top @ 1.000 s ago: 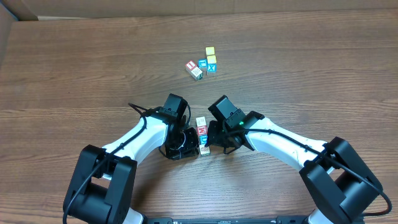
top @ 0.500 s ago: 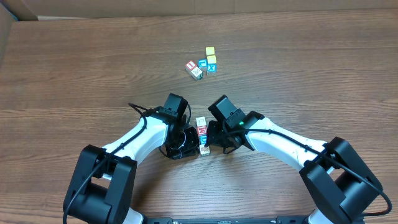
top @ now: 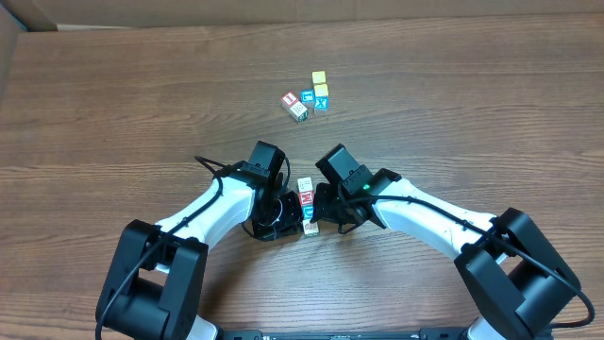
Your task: Flip 4 blocks
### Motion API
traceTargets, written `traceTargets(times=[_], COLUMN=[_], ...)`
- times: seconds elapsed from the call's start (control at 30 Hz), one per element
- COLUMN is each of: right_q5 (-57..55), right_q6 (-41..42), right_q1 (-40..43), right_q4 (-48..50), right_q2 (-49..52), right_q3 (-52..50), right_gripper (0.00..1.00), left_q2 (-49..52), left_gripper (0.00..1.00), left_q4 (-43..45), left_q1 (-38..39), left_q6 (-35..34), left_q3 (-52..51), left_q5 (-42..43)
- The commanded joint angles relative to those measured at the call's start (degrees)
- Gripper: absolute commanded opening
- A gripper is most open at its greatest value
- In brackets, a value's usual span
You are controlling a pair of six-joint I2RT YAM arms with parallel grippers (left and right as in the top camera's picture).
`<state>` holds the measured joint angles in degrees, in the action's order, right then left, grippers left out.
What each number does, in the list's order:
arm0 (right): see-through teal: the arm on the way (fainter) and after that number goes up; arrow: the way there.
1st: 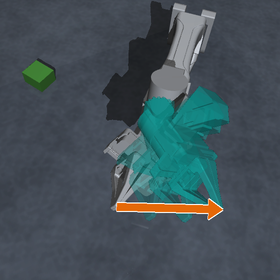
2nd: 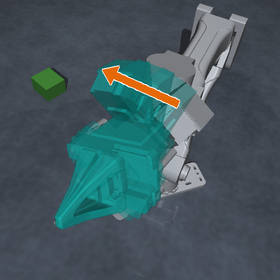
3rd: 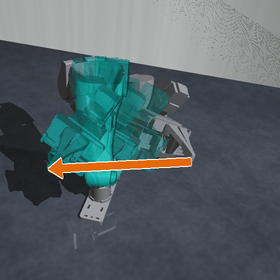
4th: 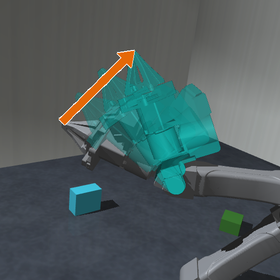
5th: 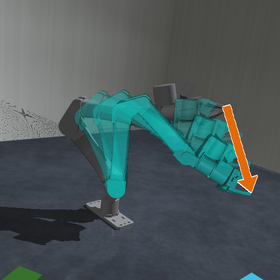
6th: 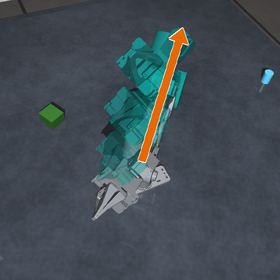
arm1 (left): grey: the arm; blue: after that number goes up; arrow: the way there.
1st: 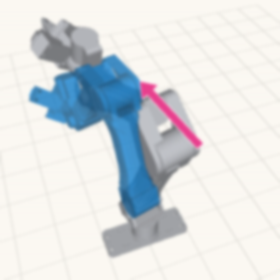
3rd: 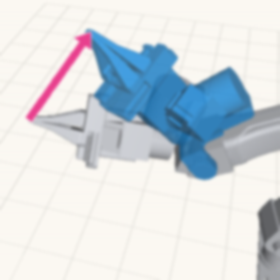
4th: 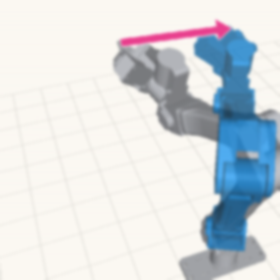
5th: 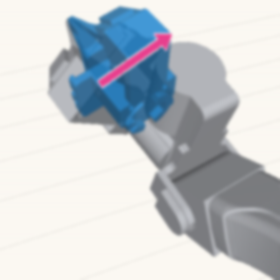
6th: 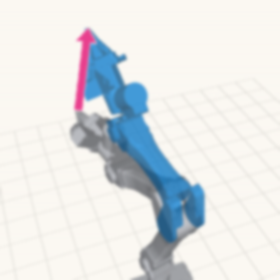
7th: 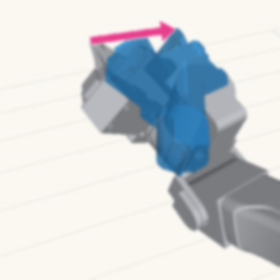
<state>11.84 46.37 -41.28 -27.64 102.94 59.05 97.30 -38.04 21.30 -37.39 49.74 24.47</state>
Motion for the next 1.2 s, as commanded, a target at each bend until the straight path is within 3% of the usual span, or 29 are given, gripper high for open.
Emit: traceTargets(times=[0.0,0.87,0.97,1.17], right_q5=[0.5,0.2,0.3,-0.3], right_q6=[-0.9,-1.6,-1.9,-4.7], right_q1=[0.0,0.0,0.7,4.6], right_q4=[0.5,1.0,0.9,-3.8], right_q2=[0.2,0.2,-0.1,-3.5], right_q3=[0.9,0.9,1.1,4.6], right_gripper=[0.06,0.07,0.05,0.06], left_q2=[-1.0,-1.0,-1.3,-5.1], left_gripper=[0.04,0.04,0.04,0.04], left_q4=[0.2,1.0,-0.1,-8.3], left_q1=[0.3,0.3,-0.3,-4.0], left_q6=[-0.5,-0.3,2.2,4.0], left_q3=[-0.8,-0.8,0.1,7.3], left_q5=[0.6,0.6,0.4,-8.8])
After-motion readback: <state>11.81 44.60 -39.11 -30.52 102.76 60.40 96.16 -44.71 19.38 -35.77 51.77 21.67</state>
